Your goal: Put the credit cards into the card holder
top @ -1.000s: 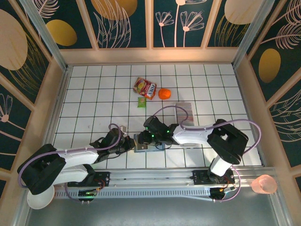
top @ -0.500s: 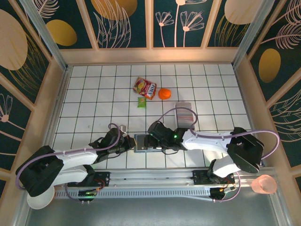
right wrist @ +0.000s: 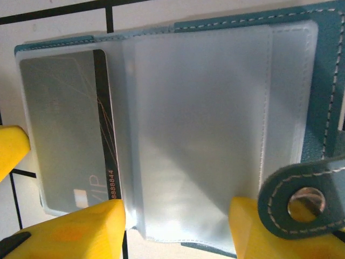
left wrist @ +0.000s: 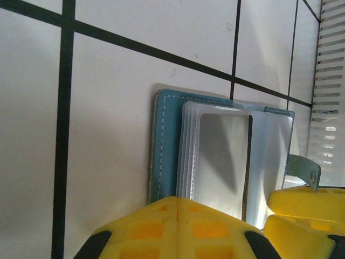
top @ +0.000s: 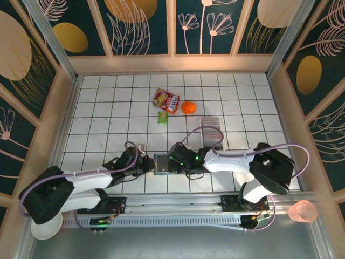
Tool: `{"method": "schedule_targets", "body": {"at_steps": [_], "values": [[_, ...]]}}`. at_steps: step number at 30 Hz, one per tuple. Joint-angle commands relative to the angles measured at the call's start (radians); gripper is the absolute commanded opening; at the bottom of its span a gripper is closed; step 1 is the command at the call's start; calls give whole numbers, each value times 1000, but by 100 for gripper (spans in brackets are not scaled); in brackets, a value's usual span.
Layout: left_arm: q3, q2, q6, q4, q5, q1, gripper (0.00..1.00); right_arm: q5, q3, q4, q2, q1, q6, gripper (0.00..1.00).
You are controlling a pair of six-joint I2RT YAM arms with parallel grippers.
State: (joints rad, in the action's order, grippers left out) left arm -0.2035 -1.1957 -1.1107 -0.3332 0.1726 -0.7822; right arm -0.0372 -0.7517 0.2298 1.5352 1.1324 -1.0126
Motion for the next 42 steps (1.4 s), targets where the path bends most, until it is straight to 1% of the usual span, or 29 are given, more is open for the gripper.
{"method": "schedule_targets", "body": {"at_steps": [1,5,8,12,19,28,42], "values": [[12,-9,11,-6,2,-5,2,-8,-19,-46,38,12,-27,54],[24,-8,8,-6,-8,-6,0,8,-40,-99,66,14,-28,54],[28,-6,7,2,-17,-6,0,14,-62,-126,89,15,-28,54],[36,1,7,11,-27,-5,0,12,-89,-126,104,15,-28,54],[27,6,10,17,-32,-5,0,-43,-91,-90,58,27,-42,54],[34,1,-2,6,-31,-5,0,-22,-96,-141,53,36,-47,53],[21,-51,-5,-12,-16,-5,0,-36,-120,-132,49,43,-42,53]]}}
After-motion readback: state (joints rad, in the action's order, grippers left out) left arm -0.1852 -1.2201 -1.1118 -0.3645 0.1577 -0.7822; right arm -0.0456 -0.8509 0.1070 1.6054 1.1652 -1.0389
